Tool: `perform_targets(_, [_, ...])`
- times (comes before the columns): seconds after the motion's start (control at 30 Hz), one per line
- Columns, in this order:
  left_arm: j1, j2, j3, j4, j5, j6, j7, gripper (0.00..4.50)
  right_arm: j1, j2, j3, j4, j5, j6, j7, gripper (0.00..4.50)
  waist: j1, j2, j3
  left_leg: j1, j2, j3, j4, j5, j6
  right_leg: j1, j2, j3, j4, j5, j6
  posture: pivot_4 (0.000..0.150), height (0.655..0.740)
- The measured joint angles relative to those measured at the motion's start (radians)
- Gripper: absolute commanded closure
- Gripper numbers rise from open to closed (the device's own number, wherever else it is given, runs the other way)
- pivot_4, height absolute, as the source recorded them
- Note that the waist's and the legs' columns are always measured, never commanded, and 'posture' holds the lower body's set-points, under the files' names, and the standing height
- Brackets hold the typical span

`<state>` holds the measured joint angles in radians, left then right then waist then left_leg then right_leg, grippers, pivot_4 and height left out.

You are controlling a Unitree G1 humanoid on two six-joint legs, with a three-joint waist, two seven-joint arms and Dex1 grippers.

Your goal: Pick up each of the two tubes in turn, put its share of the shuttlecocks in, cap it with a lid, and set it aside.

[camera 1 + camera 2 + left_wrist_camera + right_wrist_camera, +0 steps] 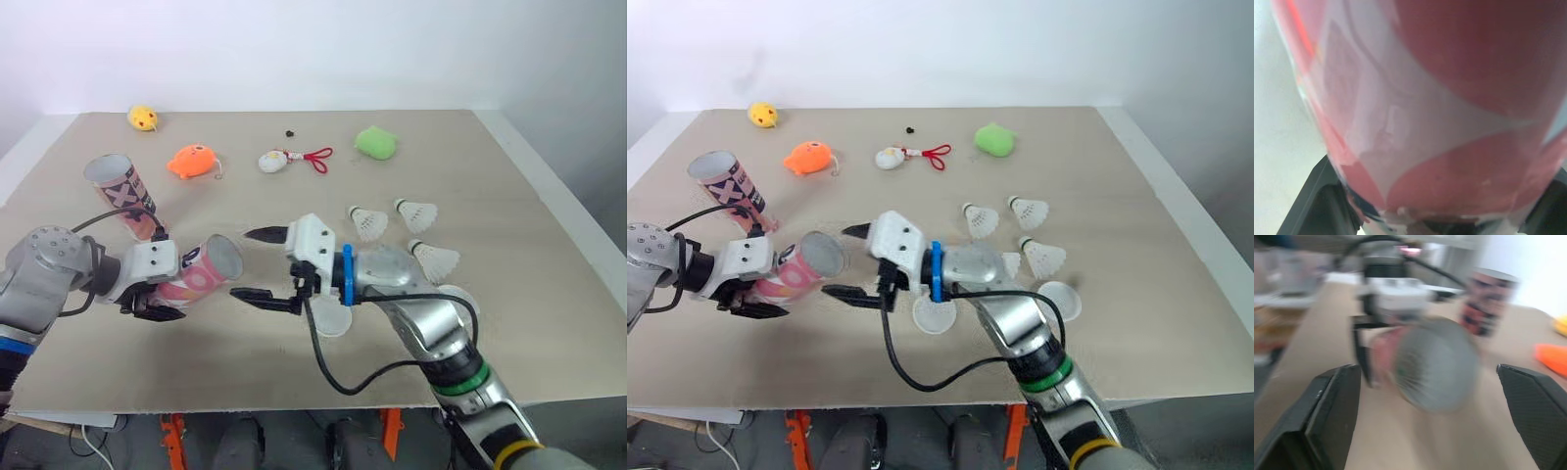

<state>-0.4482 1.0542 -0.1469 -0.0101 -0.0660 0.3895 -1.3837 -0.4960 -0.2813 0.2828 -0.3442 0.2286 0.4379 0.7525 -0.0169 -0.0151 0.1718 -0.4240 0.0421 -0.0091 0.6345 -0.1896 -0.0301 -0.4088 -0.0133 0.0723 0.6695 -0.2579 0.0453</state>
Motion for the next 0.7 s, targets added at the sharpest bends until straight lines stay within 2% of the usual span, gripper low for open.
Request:
perform_targets(0.07, [-0.001, -0.003, -0.001, 0.001, 0.001, -0.001, 0.0, 1.32, 0.069, -0.009, -0.058, -0.058, -0.04, 0.0, -0.089, 0.04, 0.0, 0.0, 0.0, 0.0, 0.0, 0.0, 0.0, 0.0, 0.0, 0.0, 0.0, 0.0, 0.0, 0.0, 0.0, 0.15, 0.74])
perform_targets(0.13, [-0.001, -0.007, -0.001, 0.006, 0.001, -0.014, 0.0, 1.32, 0.211, -0.001, -0.134, -0.166, -0.105, 0.008, -0.234, 0.04, 0.001, 0.0, -0.001, 0.0, 0.0, 0.0, 0.0, 0.0, 0.0, 0.0, 0.0, 0.0, 0.0, -0.001, 0.0, 0.15, 0.74])
perform_targets(0.33, [-0.002, -0.015, 0.0, 0.021, 0.001, -0.025, -0.002, 1.32, 0.432, 0.012, -0.258, -0.337, -0.166, 0.06, -0.409, 0.04, -0.001, 0.001, -0.001, 0.001, 0.0, 0.001, 0.0, 0.0, 0.0, 0.001, 0.0, 0.001, 0.0, -0.002, -0.003, 0.15, 0.74])
perform_targets(0.57, [-0.024, -0.037, -0.013, 0.05, 0.014, -0.043, -0.011, 1.32, 0.639, -0.003, -0.333, -0.426, -0.185, 0.142, -0.46, 0.04, 0.0, 0.003, -0.003, 0.001, 0.0, 0.006, 0.001, 0.0, 0.0, 0.002, -0.003, 0.002, 0.0, -0.003, -0.002, 0.15, 0.74])
perform_targets(0.7, [-0.029, -0.05, -0.013, 0.059, 0.022, -0.045, -0.016, 1.32, 0.666, 0.033, -0.338, -0.411, -0.127, 0.199, -0.462, 0.04, 0.0, 0.006, -0.005, 0.001, 0.0, 0.007, 0.001, 0.001, 0.0, 0.003, -0.004, 0.002, 0.0, -0.003, -0.002, 0.15, 0.74])
